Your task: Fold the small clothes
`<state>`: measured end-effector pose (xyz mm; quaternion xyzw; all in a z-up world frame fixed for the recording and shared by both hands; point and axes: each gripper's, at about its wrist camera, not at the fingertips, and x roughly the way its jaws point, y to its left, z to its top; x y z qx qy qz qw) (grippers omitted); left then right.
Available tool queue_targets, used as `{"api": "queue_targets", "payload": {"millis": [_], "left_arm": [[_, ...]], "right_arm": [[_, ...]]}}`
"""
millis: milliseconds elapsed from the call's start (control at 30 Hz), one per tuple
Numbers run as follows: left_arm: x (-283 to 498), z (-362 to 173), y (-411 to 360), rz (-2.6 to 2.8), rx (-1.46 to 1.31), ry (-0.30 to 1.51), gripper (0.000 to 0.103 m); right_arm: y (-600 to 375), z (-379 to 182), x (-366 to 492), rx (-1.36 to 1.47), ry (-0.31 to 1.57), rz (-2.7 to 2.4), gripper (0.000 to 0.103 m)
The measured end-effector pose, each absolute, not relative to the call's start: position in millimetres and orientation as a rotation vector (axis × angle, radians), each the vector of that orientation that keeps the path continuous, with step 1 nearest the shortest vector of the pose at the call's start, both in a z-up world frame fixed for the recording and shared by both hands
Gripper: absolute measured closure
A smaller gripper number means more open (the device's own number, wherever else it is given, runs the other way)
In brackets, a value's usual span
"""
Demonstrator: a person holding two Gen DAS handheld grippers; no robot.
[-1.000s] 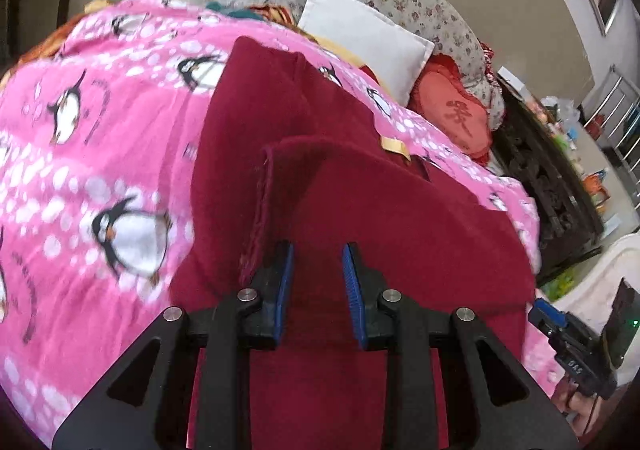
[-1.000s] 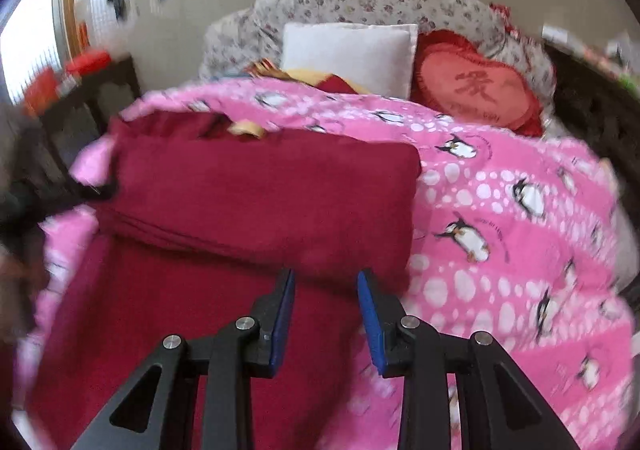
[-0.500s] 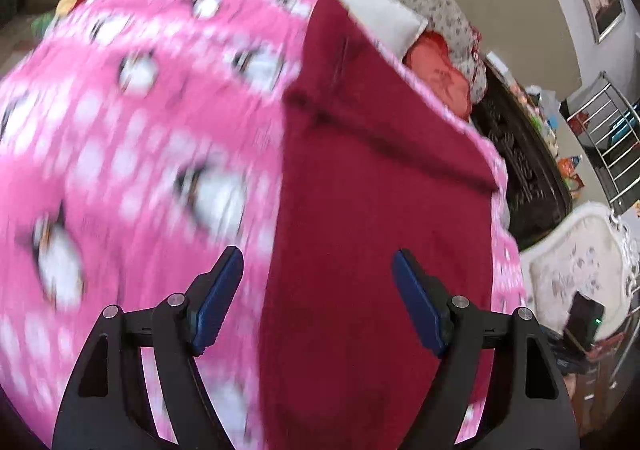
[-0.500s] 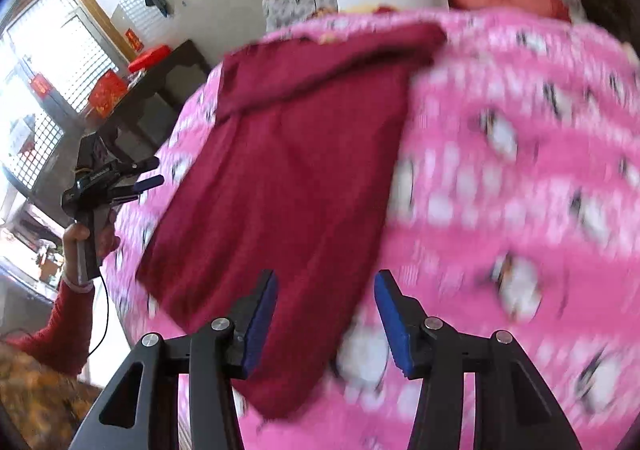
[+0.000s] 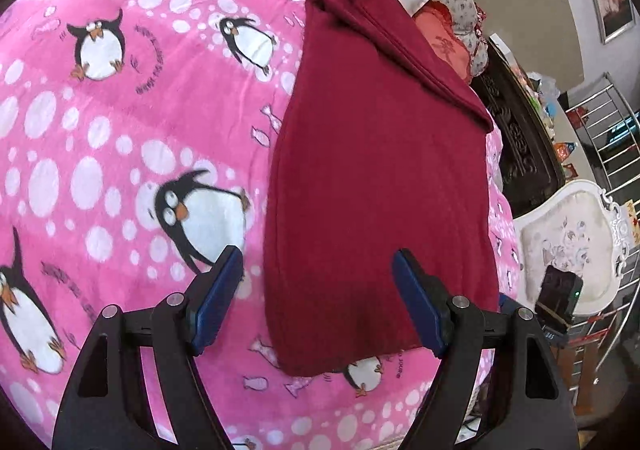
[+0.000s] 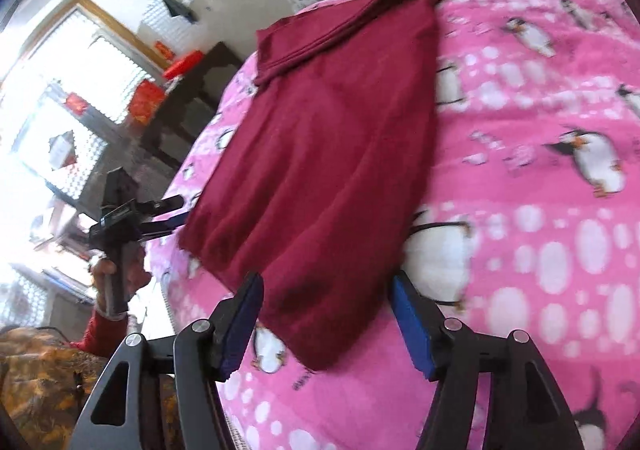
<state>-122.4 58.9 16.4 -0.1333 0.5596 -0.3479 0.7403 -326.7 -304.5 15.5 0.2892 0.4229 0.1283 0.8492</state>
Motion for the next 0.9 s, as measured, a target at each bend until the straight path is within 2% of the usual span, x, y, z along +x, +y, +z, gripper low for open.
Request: {"api": "queue_targets", "payload": {"millis": [167,267,367,400,467,500,533,567,600,633,667,767,900], "left_arm": [[-130,15,51,-0.774,-0.264,1.229,0.023],[-127,13,51,-0.809,-0.285,1.243,0.014],[-124,13,50,-0.829,-0.302,1.260,0.012],[-123,14,50,-0.828,-0.298,1.264,0.012],[-125,16,45,-0.834,-0.251,1.269,0.012],[-126,17,43,-0.839,-0.229,1.267,0.012],[-129,18,40,-0.848,-0.200,1.264,0.012],[-132,19,37,-0.856,-0.171,1.257,0.024],[-133,19,35,-0.861,-0.162,1.257,0.037],[-134,16,33,-0.878,-0.155,1.284,0.070],[-133,13,30,-0.896,-0.162,1.321,0.085],[-126,21,28,-0.918,-0.160,1.298,0.090],[-113,60,25,-0.987,-0.185,1.176,0.091]], "right_arm": [[-298,8,-312,0.649,0.852,0.319,0.040],[-299,3,-313,0.690,0.824,0.341,0.040],[-299,3,-312,0.704,0.807,0.352,0.042],[-299,3,-312,0.707,0.802,0.354,0.045],[-298,1,-311,0.705,0.805,0.356,0.065],[-297,0,-310,0.702,0.809,0.355,0.070],[-298,-1,-311,0.695,0.810,0.351,0.080],[-299,-1,-312,0.692,0.807,0.350,0.088],[-299,1,-311,0.706,0.797,0.364,0.089],[-300,2,-309,0.719,0.788,0.376,0.089],[-299,6,-307,0.730,0.770,0.392,0.090],[-296,26,-301,0.700,0.730,0.428,0.090],[-299,60,-288,0.662,0.658,0.464,0.090]]}}
